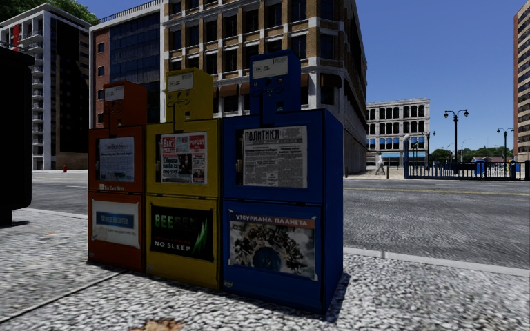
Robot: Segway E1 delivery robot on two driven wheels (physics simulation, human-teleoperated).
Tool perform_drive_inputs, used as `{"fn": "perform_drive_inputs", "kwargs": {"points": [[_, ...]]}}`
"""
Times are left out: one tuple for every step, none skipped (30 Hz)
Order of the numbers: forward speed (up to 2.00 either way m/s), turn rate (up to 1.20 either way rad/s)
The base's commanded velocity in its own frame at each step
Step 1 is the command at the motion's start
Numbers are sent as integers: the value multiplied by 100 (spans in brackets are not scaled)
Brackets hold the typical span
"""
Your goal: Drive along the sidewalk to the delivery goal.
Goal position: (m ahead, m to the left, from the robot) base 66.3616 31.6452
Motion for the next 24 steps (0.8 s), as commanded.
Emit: {"fn": "perform_drive_inputs", "kwargs": {"points": [[0, 0], [0, 0], [0, 0], [0, 0], [0, 0], [0, 0], [0, 0], [0, 0], [0, 0], [0, 0], [0, 0], [0, 0], [0, 0], [0, 0], [0, 0], [0, 0], [0, 0], [0, 0], [0, 0], [0, 0], [0, 0], [0, 0], [0, 0], [0, 0]]}}
